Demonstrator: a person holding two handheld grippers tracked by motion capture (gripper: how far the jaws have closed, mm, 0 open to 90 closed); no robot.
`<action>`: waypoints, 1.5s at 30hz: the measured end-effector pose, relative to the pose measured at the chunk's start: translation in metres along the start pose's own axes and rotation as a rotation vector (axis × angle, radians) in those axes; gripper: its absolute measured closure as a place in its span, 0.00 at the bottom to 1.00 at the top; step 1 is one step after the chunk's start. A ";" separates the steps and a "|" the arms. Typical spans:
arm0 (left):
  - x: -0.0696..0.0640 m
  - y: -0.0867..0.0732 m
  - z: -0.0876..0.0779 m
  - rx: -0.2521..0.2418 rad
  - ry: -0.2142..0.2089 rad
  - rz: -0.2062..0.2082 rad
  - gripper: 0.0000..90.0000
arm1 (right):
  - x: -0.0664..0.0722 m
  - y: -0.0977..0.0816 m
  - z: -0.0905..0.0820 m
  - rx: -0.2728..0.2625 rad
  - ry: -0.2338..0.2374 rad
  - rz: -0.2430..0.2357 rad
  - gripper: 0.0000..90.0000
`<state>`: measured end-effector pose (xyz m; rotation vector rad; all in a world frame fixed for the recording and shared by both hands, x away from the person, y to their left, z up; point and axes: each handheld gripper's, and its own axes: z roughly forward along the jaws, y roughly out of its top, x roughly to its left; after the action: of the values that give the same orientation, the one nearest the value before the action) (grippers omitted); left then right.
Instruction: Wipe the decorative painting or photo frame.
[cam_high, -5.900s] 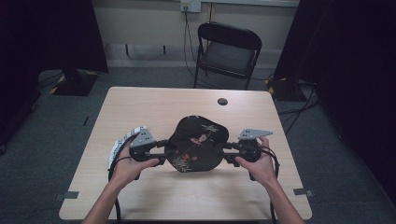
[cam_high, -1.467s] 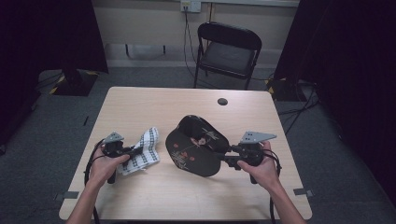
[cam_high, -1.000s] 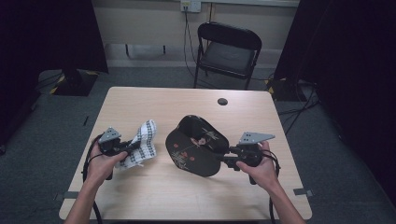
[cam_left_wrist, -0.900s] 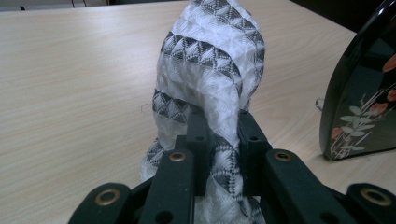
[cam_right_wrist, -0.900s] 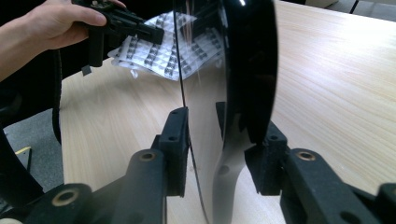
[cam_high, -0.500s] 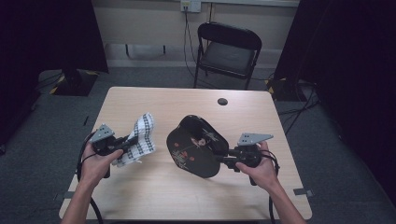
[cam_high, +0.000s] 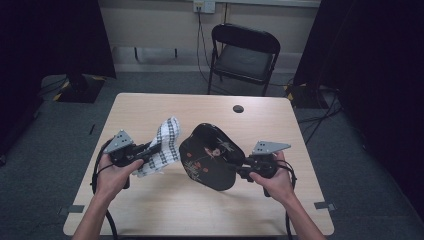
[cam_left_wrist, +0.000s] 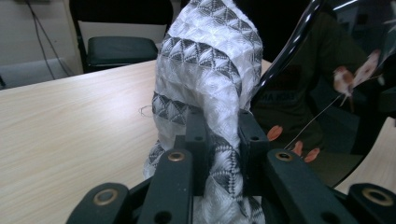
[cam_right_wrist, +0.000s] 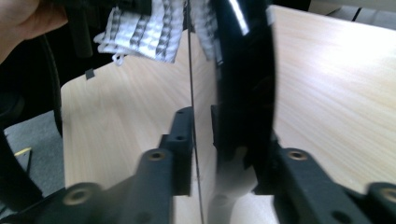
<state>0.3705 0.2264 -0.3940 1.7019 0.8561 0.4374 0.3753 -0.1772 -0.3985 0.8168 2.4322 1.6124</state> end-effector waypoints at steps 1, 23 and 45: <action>-0.001 0.000 0.000 -0.005 -0.004 -0.007 0.87 | 0.000 0.000 0.000 -0.011 -0.010 0.001 0.86; -0.041 0.038 0.005 -0.095 -0.074 0.083 0.87 | 0.017 0.003 0.013 0.004 0.037 0.003 0.90; -0.063 0.038 0.011 -0.099 -0.089 0.181 0.86 | 0.029 0.006 0.020 0.025 0.070 -0.028 0.90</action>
<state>0.3477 0.1687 -0.3530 1.7008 0.6084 0.5132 0.3607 -0.1447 -0.3966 0.7387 2.5043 1.6313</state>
